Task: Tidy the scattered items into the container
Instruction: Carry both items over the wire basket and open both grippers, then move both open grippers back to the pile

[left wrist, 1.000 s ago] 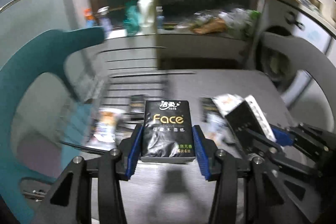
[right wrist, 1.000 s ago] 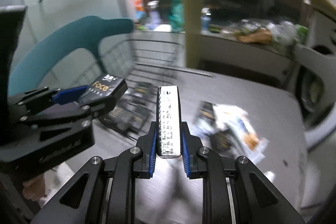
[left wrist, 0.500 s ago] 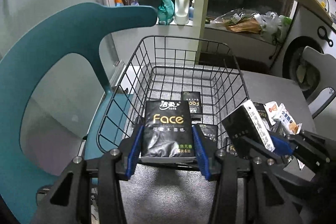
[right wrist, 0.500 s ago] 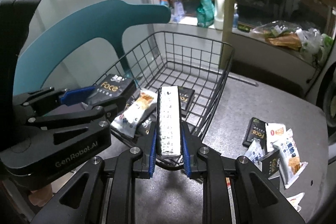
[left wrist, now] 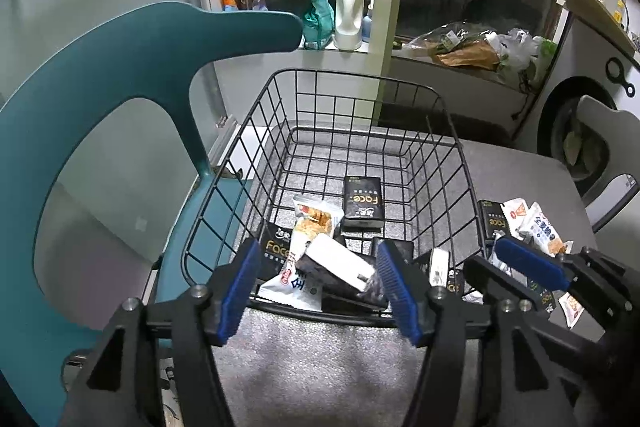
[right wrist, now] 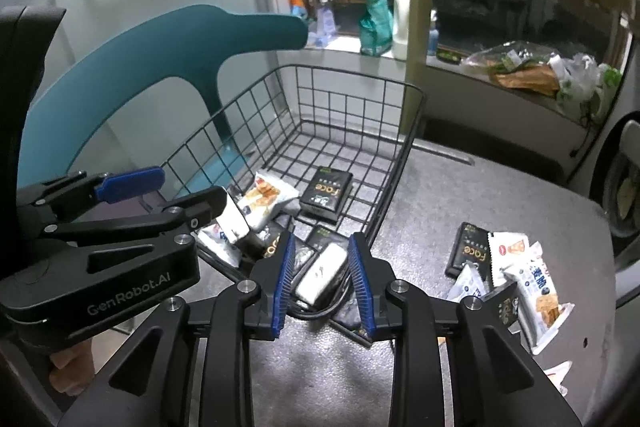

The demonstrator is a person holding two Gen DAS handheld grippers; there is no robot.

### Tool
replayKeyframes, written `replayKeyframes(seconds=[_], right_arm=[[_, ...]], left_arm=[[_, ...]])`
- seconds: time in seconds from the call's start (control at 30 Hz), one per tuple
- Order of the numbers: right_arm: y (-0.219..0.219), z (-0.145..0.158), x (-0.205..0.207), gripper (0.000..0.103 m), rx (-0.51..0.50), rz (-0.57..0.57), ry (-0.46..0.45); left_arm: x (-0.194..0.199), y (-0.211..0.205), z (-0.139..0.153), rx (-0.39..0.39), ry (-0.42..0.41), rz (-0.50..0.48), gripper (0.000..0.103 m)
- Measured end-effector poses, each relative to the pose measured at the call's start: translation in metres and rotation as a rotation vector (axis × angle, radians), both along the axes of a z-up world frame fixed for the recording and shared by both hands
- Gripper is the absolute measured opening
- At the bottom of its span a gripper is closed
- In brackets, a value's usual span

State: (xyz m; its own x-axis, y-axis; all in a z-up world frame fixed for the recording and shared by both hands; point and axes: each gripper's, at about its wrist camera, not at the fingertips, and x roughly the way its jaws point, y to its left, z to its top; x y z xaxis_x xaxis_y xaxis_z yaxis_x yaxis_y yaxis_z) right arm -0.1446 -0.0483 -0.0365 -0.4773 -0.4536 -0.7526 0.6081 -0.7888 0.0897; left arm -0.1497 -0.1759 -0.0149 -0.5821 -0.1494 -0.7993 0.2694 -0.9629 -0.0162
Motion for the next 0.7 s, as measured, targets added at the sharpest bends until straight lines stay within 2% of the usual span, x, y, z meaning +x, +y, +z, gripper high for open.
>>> replayKeyframes(seconds=[0.43, 0.57, 0.7], right_arm=[[0.007, 0.007, 0.005, 0.032, -0.021, 0.001, 0.003], [0.028, 0.010, 0.006, 0.032, -0.015, -0.022, 0.012], [0.068, 0.003, 0.005, 0.032, 0.008, -0.075, 0.005]], left_arm=[[0.007, 0.001, 0.004, 0.016, -0.001, -0.004, 0.067], [0.010, 0.013, 0.007, 0.004, 0.000, -0.026, 0.067], [0.012, 0.041, 0.006, 0.016, -0.003, -0.078, 0.067]])
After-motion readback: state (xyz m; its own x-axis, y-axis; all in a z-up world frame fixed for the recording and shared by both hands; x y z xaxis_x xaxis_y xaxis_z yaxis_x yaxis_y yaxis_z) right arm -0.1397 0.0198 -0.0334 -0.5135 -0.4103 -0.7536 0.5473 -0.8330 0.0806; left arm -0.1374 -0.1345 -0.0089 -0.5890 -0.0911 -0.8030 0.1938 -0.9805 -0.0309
